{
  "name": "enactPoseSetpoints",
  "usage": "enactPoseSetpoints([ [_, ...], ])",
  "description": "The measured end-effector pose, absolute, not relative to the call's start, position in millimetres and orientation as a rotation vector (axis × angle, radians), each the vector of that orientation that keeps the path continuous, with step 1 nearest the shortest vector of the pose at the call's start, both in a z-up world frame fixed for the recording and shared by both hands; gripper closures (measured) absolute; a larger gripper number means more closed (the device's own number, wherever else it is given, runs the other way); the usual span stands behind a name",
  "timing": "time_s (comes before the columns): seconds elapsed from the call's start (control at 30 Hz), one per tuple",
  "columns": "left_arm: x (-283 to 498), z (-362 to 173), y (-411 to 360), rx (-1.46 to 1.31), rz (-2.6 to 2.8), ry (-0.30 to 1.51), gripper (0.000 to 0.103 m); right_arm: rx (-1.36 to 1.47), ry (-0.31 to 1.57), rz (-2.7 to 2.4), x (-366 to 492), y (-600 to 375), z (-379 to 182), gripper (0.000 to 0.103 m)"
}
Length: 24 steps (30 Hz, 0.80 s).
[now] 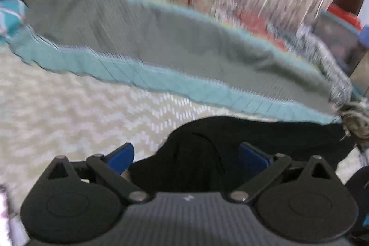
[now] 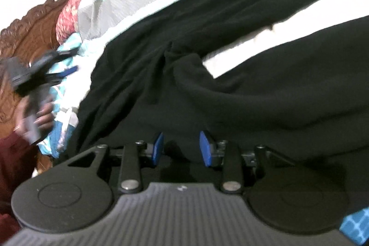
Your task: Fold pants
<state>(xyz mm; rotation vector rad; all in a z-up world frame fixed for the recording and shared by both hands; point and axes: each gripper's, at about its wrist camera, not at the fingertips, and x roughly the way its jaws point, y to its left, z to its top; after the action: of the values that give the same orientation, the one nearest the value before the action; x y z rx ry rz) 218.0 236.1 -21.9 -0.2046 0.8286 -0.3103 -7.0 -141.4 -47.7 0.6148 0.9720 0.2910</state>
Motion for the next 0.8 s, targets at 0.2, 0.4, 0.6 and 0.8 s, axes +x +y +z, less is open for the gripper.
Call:
enactPoseSetpoints([
  [0.2,237,-49,201,-0.079,-0.275,0.931,0.088,0.637,0.834,0.168,6,-218,-4,0.063],
  [0.4,165,9,211,-0.144,-0.375,0.734,0.09,0.554,0.659,-0.269,73,-365,46,0.063],
  [0.6,76,32,190,-0.049,-0.384,0.641,0.09,0.707,0.625,-0.613,148,-478,25,0.063],
  [0.8,52,28,173,-0.017,-0.341,0.715,0.09,0.814,0.711,-0.763,199,-513,-24,0.056],
])
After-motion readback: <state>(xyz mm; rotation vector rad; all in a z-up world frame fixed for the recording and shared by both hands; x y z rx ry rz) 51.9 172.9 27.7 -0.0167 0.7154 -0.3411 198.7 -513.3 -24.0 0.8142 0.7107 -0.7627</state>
